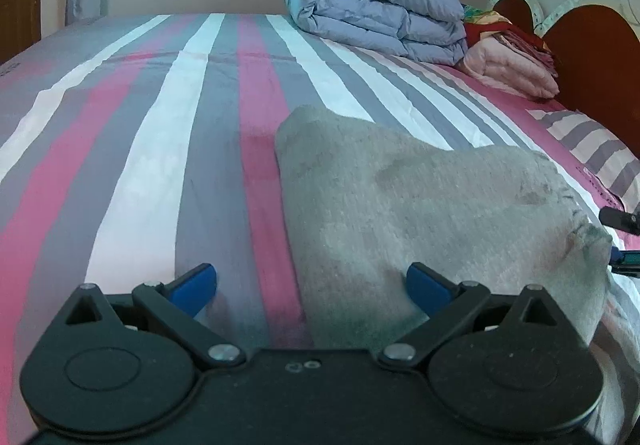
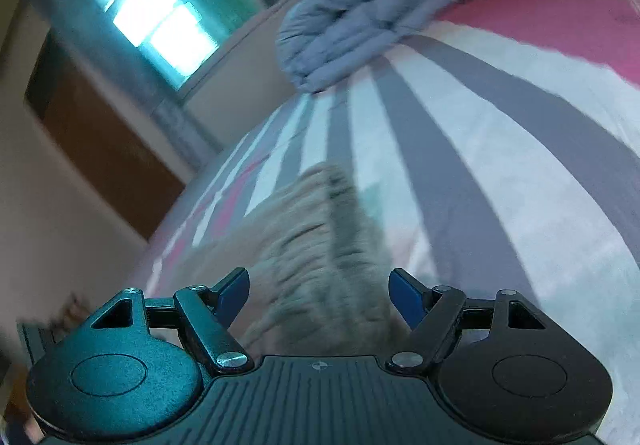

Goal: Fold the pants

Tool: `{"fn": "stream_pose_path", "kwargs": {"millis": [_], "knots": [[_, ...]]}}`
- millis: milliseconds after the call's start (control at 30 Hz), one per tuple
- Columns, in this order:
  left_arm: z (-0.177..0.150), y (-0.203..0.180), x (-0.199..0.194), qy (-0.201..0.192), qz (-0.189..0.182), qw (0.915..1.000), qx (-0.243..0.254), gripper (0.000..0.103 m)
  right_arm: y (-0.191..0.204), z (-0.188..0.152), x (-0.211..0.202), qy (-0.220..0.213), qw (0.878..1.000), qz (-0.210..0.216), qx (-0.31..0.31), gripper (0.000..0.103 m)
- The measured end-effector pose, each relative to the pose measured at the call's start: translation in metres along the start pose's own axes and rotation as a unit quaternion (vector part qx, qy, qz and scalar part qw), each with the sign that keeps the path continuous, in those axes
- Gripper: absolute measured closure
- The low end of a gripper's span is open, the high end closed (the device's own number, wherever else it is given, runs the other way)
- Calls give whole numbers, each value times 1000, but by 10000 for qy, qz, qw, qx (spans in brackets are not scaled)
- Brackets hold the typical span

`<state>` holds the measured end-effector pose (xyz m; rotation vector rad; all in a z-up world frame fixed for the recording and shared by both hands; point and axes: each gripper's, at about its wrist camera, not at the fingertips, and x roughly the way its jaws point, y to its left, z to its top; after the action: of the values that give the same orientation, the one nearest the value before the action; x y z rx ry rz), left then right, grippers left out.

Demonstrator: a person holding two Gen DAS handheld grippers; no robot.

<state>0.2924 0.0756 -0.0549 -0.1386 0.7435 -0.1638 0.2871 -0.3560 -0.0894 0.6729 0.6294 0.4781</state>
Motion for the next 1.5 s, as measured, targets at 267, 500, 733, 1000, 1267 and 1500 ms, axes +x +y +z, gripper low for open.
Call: {"fn": "stream_pose_path", "kwargs": {"millis": [267,500,733,1000,1267,1500], "knots": [[-1,26,11,381,-885,9935,-601,8,-38,21,2,514,9938,478,860,6],[10,78,46,686,-2338,9516,-1872,18,-42,38,25,1264,9840,838,938,1],[5,85,82,835,-3018,9192,-2388,78,-38,42,64,1795,9754,1021,773,45],[39,93,70,15,-3275,9196,-2169,86,-24,72,60,1386,9792,1438,348,55],[127,135,121,-528,-1666,9631,-2049,5,-1,139,162,1106,9789,1653,465,48],[78,158,113,-706,-1035,9680,-2175,10,-40,129,194,837,9797,1173,1394,14]]}}
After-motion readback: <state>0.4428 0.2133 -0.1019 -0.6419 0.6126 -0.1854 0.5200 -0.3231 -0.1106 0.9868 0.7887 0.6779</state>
